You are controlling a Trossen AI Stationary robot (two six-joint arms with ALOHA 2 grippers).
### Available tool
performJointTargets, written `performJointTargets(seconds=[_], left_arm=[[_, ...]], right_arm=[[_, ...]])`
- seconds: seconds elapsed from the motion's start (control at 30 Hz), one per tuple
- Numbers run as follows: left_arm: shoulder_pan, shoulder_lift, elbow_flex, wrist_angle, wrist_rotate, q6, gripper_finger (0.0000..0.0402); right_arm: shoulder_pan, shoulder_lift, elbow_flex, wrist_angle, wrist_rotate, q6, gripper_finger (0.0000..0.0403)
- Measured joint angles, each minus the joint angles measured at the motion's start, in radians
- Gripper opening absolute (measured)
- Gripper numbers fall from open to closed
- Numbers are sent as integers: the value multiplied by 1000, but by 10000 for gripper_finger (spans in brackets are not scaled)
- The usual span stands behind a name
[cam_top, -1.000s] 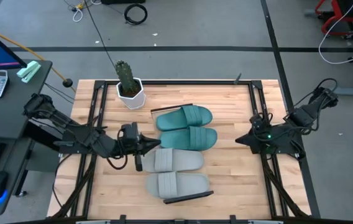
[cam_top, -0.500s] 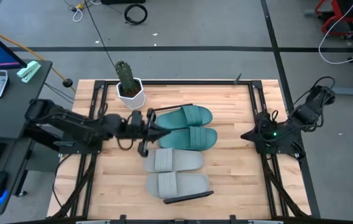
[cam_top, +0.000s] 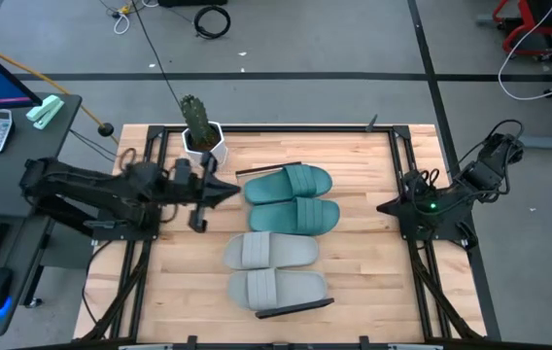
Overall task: Pick and place slides into the shelf
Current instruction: Return to Home Position
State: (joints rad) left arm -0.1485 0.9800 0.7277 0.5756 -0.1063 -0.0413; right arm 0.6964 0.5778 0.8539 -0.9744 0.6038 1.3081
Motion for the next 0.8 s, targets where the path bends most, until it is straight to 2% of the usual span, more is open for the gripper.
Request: performJointTargets(seconds=[0.17,0.33,0.47,0.8], left_arm=[[49,-137,-7,-130,71,58,3],[125,-280,-155,-38,107,44,3],[153,-383,-290,79,108,-4,4],[157,-572,-502,86,20,-71,3]], right_arm=[[0,27,0,36,45,-5,0],[-10,81,0,56,50,52,0],[-24,124,0,97,50,83,0],[-73,165,0,170,46,88,0]])
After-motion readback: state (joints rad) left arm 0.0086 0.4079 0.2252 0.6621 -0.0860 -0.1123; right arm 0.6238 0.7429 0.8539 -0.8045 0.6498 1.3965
